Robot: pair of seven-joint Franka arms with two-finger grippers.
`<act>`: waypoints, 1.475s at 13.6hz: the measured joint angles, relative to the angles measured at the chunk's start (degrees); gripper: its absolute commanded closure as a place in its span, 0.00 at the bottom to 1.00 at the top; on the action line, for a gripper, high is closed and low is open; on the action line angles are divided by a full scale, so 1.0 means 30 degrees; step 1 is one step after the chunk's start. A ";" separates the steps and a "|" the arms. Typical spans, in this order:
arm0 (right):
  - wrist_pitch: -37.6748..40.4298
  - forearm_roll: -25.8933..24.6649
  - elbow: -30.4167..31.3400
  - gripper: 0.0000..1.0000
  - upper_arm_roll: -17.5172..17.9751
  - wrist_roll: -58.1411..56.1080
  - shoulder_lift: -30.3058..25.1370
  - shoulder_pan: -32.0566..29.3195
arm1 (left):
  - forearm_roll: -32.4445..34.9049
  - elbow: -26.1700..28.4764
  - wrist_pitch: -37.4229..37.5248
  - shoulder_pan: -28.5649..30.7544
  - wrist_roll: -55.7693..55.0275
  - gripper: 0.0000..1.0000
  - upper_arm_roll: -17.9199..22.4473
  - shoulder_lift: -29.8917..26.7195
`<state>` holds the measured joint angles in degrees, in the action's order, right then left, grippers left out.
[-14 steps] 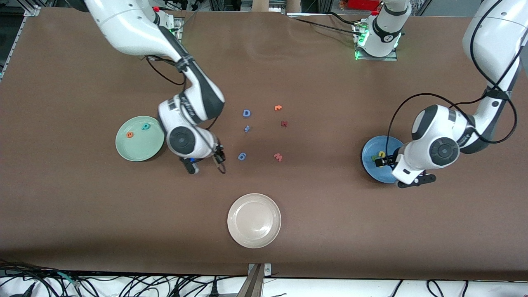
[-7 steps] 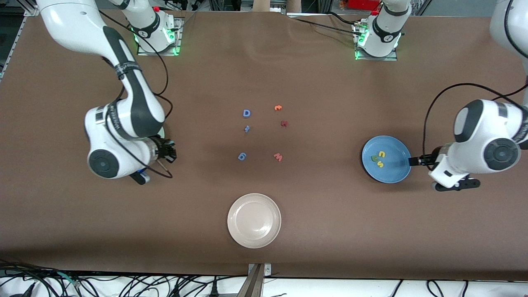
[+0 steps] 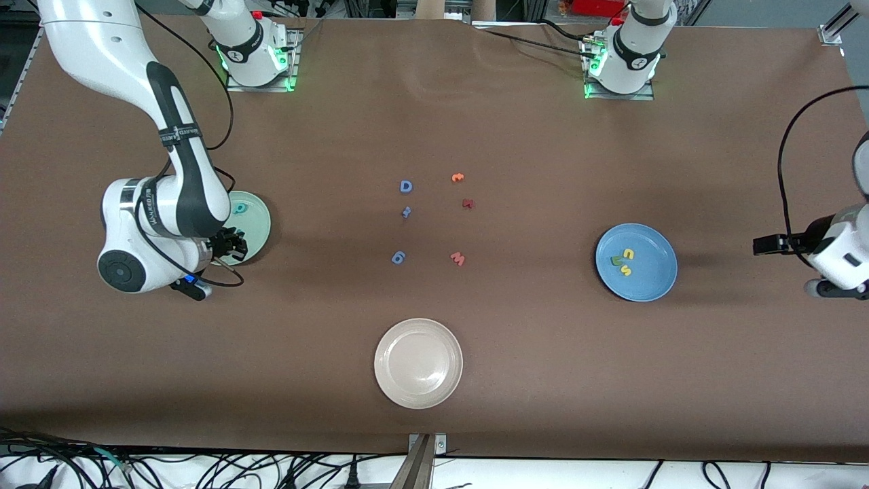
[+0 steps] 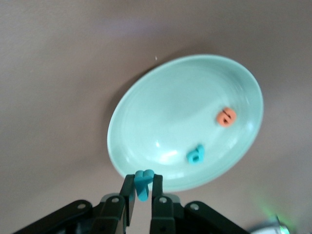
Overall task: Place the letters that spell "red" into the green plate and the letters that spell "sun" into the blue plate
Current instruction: 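Place the teal letter on the mint plate while the left gripper withdraws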
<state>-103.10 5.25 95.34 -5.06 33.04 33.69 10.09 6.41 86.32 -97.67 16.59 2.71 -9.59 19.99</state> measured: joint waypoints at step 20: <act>0.4524 -0.0002 -0.2334 0.00 -0.2117 -0.5153 -0.4088 0.0020 | -0.2356 0.1956 0.1048 -0.3585 -0.2236 0.00 0.2272 -0.4523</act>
<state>-89.53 5.25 88.34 -11.41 17.58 21.43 10.15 -0.65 92.18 -94.53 5.84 -4.00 -2.77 6.43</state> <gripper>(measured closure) 0.000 0.000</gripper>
